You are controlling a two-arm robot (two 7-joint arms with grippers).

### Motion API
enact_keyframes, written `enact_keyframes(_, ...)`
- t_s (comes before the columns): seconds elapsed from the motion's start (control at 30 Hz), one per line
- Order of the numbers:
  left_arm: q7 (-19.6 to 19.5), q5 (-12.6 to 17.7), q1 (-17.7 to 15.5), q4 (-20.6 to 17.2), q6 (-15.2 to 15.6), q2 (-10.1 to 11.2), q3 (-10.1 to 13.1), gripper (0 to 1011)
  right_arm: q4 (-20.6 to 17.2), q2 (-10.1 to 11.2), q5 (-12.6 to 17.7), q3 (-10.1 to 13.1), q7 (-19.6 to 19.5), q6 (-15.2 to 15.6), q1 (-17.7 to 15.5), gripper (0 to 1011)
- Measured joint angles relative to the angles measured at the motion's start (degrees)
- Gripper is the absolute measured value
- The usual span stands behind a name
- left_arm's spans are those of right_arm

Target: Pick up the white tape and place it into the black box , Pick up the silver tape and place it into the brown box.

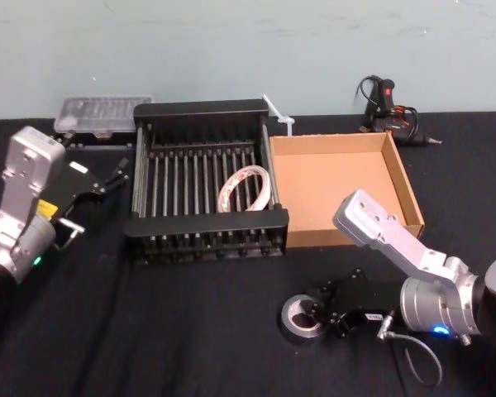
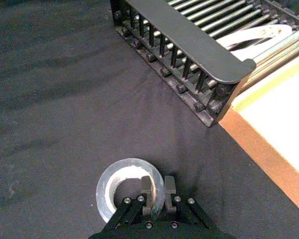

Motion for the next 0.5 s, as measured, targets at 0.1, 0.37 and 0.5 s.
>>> enact_keyframes(0.1, 0.00, 0.00, 0.00, 0.00, 0.00, 0.00, 0.00, 1001, 0.00, 0.00, 0.00, 0.00, 0.00, 0.00, 0.00, 160)
enact_keyframes(0.37, 0.00, 0.00, 0.00, 0.00, 0.00, 0.00, 0.00, 1001, 0.00, 0.00, 0.00, 0.00, 0.02, 0.00, 0.00, 160)
enact_keyframes(0.5, 0.00, 0.00, 0.00, 0.00, 0.00, 0.00, 0.00, 1001, -0.09, 0.29, 0.03, -0.10, 0.62, -0.59, 0.09, 159)
